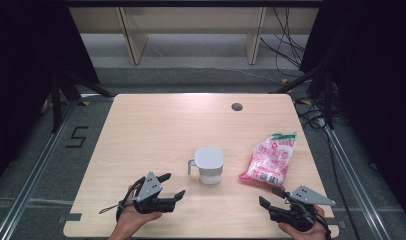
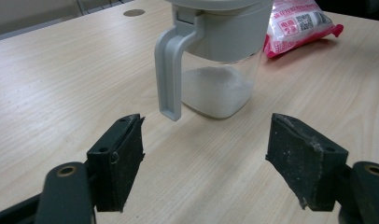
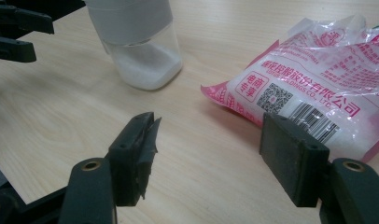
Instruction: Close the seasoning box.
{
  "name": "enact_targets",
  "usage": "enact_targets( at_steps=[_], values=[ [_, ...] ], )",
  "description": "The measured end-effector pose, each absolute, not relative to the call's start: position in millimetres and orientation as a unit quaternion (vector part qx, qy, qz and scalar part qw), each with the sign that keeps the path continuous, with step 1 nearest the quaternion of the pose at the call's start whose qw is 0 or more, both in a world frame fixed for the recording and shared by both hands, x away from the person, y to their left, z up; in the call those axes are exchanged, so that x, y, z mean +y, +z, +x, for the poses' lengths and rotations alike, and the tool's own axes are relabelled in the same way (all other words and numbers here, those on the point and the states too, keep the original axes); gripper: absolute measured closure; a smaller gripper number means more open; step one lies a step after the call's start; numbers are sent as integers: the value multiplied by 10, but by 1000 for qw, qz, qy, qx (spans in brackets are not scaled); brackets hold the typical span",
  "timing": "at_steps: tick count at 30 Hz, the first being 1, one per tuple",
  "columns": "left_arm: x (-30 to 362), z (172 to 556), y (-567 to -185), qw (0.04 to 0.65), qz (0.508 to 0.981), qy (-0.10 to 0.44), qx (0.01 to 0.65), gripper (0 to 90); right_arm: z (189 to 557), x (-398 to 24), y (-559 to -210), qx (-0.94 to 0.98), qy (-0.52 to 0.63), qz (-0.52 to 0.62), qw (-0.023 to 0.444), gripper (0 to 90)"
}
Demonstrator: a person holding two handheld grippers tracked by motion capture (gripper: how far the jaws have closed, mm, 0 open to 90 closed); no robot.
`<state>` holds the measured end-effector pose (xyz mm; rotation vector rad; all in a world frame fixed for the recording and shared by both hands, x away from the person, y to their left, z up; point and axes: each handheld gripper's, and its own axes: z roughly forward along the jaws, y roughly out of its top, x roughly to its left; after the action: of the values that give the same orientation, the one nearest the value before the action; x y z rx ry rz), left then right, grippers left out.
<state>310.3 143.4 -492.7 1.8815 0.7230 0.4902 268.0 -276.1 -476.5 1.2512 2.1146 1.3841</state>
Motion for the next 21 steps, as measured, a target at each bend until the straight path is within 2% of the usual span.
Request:
enact_targets(
  at_steps=[7,8,9,11,12,15,20,21],
  values=[
    [1391,3020,-4975,506,785,197,297,261,2609,-2770,-4804,754,475,423,168,369],
    [1393,3019,-4988,503,787,199,296,261,2573,-2761,-4796,753,465,437,157,368],
    [1386,3013,-5000,502,788,196,297,258,2584,-2777,-4808,759,466,423,168,368],
    [1388,3020,-5026,497,791,198,298,255,2577,-2782,-4828,763,465,420,161,366],
    [1390,3023,-5036,495,791,196,299,255,2534,-2770,-4820,765,452,438,135,365],
    [1385,3021,-5055,495,792,190,303,253,2559,-2795,-4858,771,454,420,151,363],
    [1403,3041,-5057,499,791,192,297,252,2535,-2771,-4856,773,443,433,135,360],
    [1396,3033,-5066,504,786,181,309,252,2562,-2778,-4873,776,447,420,147,359]
  ],
)
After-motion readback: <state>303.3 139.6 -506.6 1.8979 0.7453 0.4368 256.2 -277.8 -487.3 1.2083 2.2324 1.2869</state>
